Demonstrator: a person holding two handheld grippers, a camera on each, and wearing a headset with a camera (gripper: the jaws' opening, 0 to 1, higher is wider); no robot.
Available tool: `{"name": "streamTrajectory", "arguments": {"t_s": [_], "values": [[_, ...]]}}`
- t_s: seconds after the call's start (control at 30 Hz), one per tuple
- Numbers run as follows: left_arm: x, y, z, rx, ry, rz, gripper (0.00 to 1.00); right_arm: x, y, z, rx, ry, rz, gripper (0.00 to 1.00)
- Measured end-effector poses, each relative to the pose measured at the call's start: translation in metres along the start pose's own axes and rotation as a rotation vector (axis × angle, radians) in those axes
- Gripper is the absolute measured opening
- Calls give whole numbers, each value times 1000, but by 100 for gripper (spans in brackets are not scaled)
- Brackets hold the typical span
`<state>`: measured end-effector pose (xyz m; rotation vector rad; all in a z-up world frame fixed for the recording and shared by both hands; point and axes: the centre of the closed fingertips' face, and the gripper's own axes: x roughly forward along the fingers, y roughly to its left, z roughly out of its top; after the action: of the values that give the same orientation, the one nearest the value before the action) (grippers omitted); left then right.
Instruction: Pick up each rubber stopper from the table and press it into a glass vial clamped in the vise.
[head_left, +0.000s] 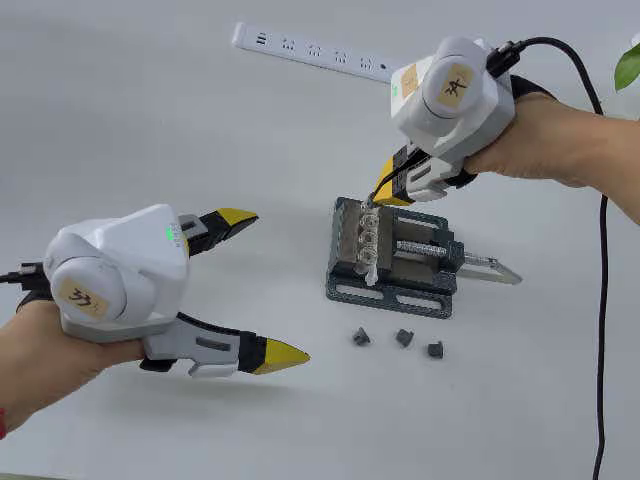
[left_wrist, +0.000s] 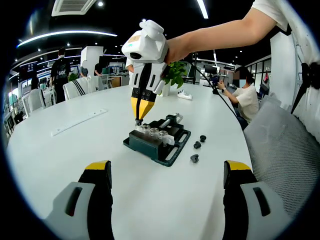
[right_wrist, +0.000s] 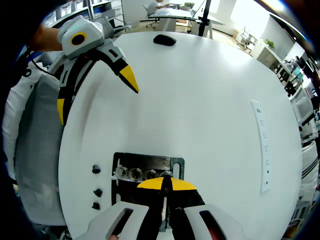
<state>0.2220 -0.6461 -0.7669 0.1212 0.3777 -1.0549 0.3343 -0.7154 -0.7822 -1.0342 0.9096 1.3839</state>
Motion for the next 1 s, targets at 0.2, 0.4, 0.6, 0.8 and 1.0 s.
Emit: {"name": "streamTrajectory", "arguments": {"t_s": [0.2,0.4,0.6,0.8,1.0], "values": [[1,-1,1,2,-2,-1,92,1,2,1,-16,19,5,0],[2,0,1,-2,-7,-1,92,1,3,0,-11,29,12,0],[2,0,1,-3,-8,0,92,1,3,0,-8,49,18,0],[3,-1,2,-3,-12,0,92,2,2,0,-1,54,25,0],[2,-1,2,-5,-14,2,92,2,2,0,4,65,30,0]]}}
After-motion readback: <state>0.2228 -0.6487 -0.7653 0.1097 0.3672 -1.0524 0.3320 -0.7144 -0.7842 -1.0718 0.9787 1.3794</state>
